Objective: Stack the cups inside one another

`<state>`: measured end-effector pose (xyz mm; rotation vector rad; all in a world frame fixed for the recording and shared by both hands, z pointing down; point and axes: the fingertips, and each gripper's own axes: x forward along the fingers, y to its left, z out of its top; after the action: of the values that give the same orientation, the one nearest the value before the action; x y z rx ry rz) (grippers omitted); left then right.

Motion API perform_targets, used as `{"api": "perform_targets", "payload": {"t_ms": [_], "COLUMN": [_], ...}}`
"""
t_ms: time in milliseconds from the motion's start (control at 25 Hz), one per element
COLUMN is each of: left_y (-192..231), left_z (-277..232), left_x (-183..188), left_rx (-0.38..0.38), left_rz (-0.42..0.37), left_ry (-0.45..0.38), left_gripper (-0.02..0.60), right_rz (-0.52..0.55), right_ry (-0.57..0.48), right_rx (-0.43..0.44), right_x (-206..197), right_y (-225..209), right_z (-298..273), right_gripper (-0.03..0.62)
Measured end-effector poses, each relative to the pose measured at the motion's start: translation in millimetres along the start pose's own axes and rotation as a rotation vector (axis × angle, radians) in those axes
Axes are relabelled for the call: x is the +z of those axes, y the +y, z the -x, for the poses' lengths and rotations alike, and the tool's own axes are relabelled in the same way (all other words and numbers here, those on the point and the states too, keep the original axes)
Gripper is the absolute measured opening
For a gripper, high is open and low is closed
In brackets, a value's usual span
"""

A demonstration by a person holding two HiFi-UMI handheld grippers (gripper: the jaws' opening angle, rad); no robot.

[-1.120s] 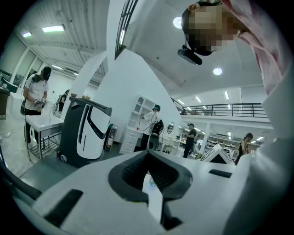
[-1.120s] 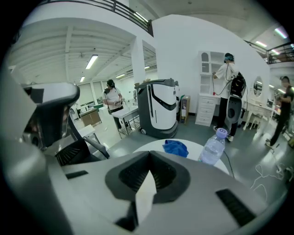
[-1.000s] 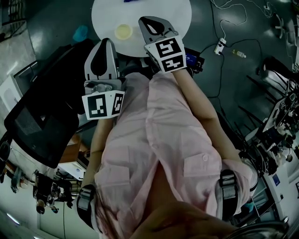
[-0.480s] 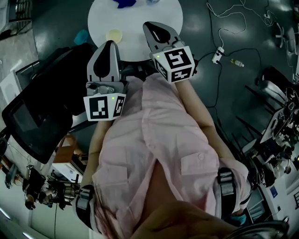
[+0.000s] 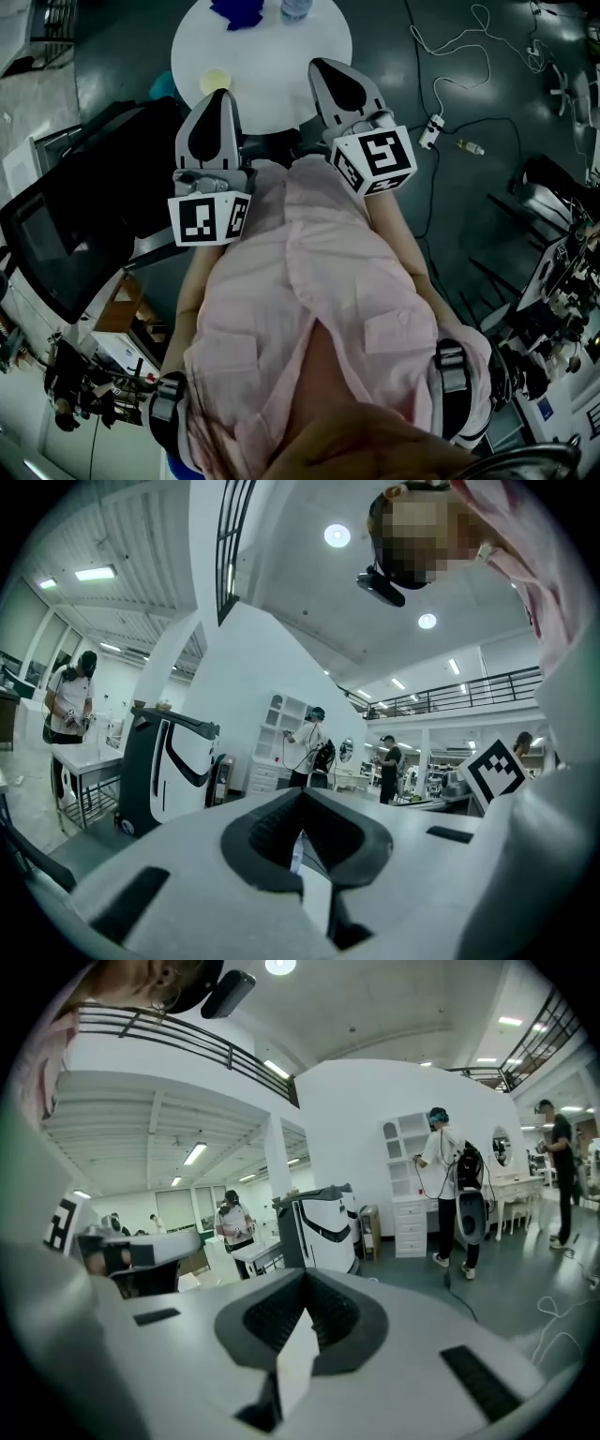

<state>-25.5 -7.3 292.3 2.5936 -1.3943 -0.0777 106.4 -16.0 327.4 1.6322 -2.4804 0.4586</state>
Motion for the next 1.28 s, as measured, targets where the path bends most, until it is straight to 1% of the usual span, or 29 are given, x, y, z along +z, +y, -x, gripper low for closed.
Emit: {"api": "perform_targets", "payload": {"t_ms": [200,400,560,640,760,840,960,1160,1280], "left_y": [-13.9,-16.4,-20.1,-24.9,-35.3,-38.9,-37.2,-29.8,-28.5], "left_z": [7.1,15.6,16.6,13.4,9.2,7.0,4.8,6.7,6.7], "left_x": [-5.5,-10.9,-17.9,-19.0,-17.2,-19.4,-22.3,-24.0,-26.5], "left_rx": [0.039,0.083,0.085,0.072,0.04,0.024,0.018,0.027,0.026], "left_rz": [-0.007,-0.005,0.021,0.01,-0.025,-0.032,-0.028,-0.016,-0.01], "left_ry": [-0.014,-0.011,0.01,0.016,0.015,0.021,0.031,0.039,0.051], "left_gripper": [0.015,0.015,0.015,0.015,0.015,0.015,0.015,0.015,0.015], "right_rz": [-0.016,-0.022,-0.01,0.002,0.038,0.054,0.094,0.22,0.244], "right_ry": [0.001,0.001,-0.008,-0.012,-0.012,-0.008,0.004,0.008,0.023], "right_rx": [-0.008,-0.001,0.017,0.03,0.056,0.078,0.118,0.184,0.209], "right_x": [-13.2,-23.3,-24.6,-24.2,-25.2,-27.7,-29.6,-20.9,-23.9], "right_y": [-18.0,-29.3,-26.9,-23.4,-15.4,-9.7,1.3,33.2,42.2], "right_z": [28.1,47.5,54.0,53.3,52.9,51.9,45.5,39.0,37.5], "right_gripper": [0.029,0.031,0.031,0.031,0.031,0.031,0.031,0.032,0.032]}}
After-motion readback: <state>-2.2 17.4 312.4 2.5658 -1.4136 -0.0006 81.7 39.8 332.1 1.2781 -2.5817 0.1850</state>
